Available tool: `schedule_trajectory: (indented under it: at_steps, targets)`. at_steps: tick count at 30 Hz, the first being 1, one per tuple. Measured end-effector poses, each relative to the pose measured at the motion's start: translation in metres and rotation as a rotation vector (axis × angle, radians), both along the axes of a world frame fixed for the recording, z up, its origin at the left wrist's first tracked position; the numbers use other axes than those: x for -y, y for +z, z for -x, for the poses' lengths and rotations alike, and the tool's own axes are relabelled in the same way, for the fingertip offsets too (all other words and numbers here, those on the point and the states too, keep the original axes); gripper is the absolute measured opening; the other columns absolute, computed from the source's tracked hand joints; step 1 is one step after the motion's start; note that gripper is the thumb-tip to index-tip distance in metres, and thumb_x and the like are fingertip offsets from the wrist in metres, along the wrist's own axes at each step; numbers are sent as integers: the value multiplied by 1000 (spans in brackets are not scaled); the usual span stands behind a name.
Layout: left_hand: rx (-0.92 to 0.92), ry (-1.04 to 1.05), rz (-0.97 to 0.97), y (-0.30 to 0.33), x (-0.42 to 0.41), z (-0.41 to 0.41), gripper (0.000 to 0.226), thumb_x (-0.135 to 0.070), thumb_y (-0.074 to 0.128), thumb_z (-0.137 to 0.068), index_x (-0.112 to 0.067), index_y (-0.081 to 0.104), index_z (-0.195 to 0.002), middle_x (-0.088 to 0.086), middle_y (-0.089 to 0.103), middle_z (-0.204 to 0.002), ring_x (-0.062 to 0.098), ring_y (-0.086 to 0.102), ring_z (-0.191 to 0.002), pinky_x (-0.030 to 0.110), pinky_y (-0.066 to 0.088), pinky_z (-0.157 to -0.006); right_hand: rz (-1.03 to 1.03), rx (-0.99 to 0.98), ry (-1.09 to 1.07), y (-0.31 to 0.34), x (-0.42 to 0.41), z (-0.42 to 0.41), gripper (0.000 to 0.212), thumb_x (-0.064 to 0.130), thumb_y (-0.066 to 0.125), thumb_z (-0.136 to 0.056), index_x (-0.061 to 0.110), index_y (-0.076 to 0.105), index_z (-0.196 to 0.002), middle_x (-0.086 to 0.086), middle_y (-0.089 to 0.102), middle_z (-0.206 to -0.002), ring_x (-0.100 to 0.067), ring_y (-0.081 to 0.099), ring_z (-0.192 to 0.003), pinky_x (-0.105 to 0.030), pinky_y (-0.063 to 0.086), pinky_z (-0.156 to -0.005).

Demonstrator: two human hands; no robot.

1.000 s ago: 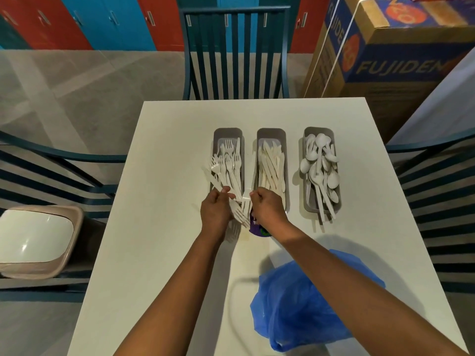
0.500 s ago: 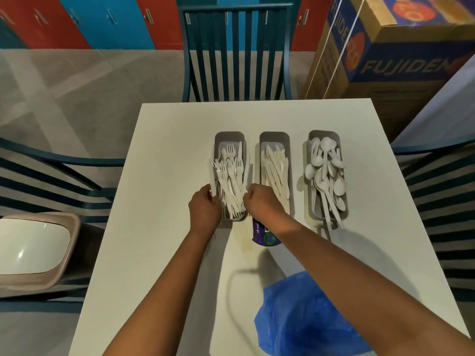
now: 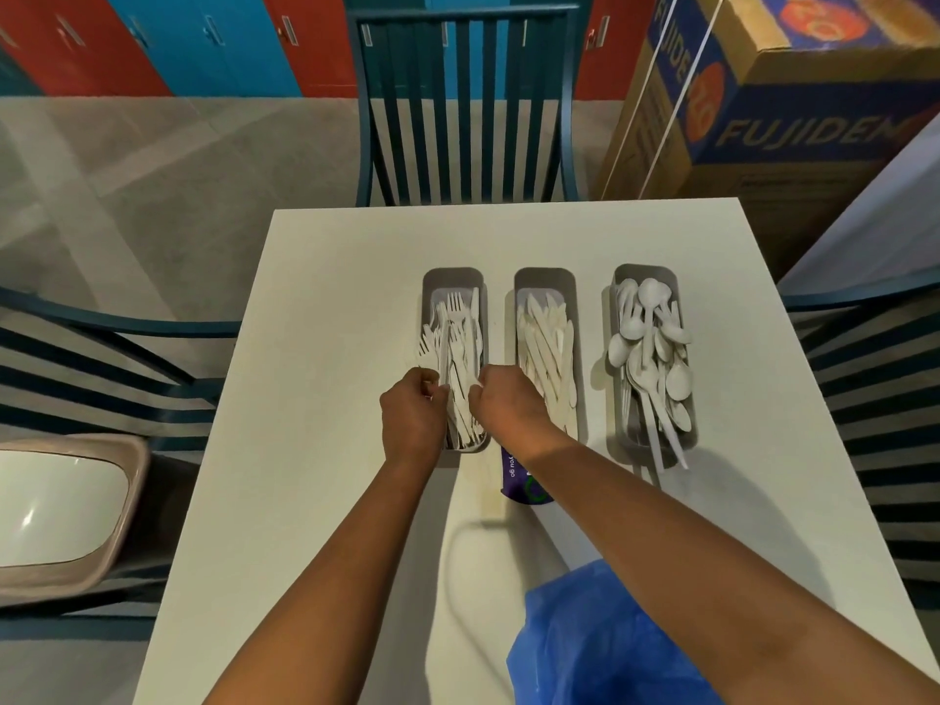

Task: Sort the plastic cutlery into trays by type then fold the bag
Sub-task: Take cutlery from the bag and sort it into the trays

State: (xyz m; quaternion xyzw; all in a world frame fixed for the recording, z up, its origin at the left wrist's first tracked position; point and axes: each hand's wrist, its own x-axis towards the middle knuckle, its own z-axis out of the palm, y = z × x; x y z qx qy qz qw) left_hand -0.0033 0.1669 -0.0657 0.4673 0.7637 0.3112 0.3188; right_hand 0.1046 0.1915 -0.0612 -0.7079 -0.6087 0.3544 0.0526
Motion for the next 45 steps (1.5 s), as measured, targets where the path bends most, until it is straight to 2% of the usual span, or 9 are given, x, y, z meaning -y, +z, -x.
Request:
schedule_trajectory:
  at_steps: [5,10,16,26,30,37,39,42,45]
  targets:
    - [-95,-39,70,-1,-2,-1,21,-24,66,-84,-14,65,-102,2,68,-84,21,62,-80,25,44,-68,-57,27,44,1,0,1,37,23,47,-95,8,47,-130,-16,61,-114,-33,60,-104,-33,49,-78]
    - [-142,-49,69,0,-1,0,26,-33,62,-87,-16,63,-107,-3,67,-93,19,61,-86,27,44,-72,-61,35,64,3,2,-1,41,26,44,-96,11,43,-135,-16,60,-119,-33,59,-108,-35,49,-82]
    - [-35,47,5,1,10,3,23,-26,50,-94,-14,64,-107,5,69,-101,26,63,-91,26,43,-72,-82,22,68,2,15,-8,43,23,42,-96,13,42,-137,-17,61,-114,-34,61,-101,-33,48,-75]
    - [22,65,-5,8,30,9,25,-15,47,-93,-10,62,-112,11,67,-108,32,63,-94,29,45,-78,-30,-16,17,15,38,-30,43,21,41,-97,13,39,-139,-14,57,-125,-31,58,-109,-31,47,-80]
    - [43,43,-4,19,45,3,28,-12,46,-94,-8,61,-117,12,66,-112,28,60,-101,21,36,-78,-41,-5,12,23,57,-41,38,20,41,-97,10,44,-134,-15,59,-119,-31,59,-104,-31,47,-74]
    - [86,-172,51,45,81,-29,27,-5,55,-88,-8,65,-112,9,65,-117,21,59,-107,14,34,-75,-54,-8,-20,31,95,-64,35,21,47,-93,11,52,-126,-15,62,-115,-30,61,-100,-29,46,-71]
    - [116,-271,64,56,93,-43,28,-2,56,-84,-10,68,-107,5,66,-109,21,60,-104,16,37,-73,-76,-19,-42,35,103,-74,31,18,47,-91,10,56,-120,-16,66,-104,-31,63,-90,-30,49,-68]
    - [163,-443,88,70,117,-63,26,1,58,-81,-8,71,-101,-8,60,-88,17,59,-90,5,37,-61,-106,-37,-74,43,120,-91,30,18,49,-91,14,57,-120,-11,65,-93,-25,61,-82,-27,44,-65]
    - [85,-614,180,62,136,-79,32,-13,64,-81,-17,66,-114,3,61,-117,19,59,-108,14,40,-77,-127,-20,-114,48,136,-115,32,22,53,-89,16,59,-119,-4,61,-97,-22,59,-92,-29,46,-77]
